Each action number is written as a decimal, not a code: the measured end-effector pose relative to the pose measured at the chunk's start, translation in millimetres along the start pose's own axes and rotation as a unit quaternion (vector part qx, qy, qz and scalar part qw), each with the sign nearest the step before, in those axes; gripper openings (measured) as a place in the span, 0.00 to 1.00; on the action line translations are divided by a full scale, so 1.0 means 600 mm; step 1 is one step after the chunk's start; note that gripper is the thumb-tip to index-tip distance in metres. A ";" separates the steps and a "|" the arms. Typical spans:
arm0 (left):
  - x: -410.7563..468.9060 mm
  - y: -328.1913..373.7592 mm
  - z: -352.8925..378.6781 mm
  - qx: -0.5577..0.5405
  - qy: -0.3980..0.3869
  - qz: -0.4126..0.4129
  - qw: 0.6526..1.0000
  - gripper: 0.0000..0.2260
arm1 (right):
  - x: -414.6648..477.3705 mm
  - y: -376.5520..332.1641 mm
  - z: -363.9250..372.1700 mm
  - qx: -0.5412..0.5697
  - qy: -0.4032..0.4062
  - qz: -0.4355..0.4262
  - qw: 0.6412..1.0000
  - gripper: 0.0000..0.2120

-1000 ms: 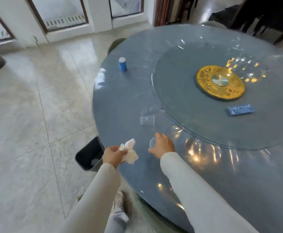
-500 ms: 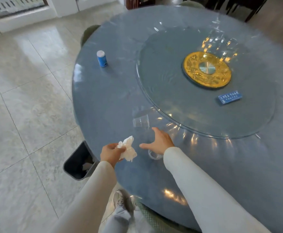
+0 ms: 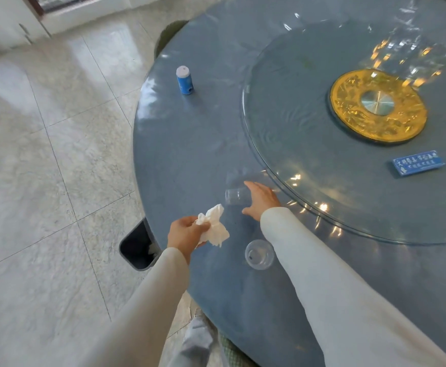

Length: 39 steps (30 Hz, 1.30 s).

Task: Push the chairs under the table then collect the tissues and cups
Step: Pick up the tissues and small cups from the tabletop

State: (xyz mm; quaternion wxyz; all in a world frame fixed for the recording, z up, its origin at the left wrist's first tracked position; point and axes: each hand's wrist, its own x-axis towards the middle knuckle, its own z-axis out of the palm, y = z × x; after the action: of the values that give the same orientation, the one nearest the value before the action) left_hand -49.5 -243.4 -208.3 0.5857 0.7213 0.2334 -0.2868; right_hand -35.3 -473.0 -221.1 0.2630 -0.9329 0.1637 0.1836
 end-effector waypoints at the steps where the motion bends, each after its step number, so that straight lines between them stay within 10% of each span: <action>1: 0.000 0.000 0.003 -0.002 0.000 -0.001 1.000 0.10 | 0.001 0.002 0.002 -0.001 0.009 -0.007 1.000 0.37; 20: -0.061 0.006 0.032 -0.013 0.010 0.007 1.000 0.13 | -0.231 0.019 -0.147 0.026 0.019 -0.090 0.995 0.43; 39: -0.117 -0.049 0.006 -0.009 0.033 0.012 0.999 0.13 | -0.273 -0.006 0.026 -0.197 -0.027 -0.071 0.978 0.44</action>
State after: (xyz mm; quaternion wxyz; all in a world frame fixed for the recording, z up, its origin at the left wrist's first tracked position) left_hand -120.6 -240.8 -181.6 0.5879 0.7275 0.2467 -0.2535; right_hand -181.9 -427.5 -161.4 0.0910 -0.9703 0.0508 0.2183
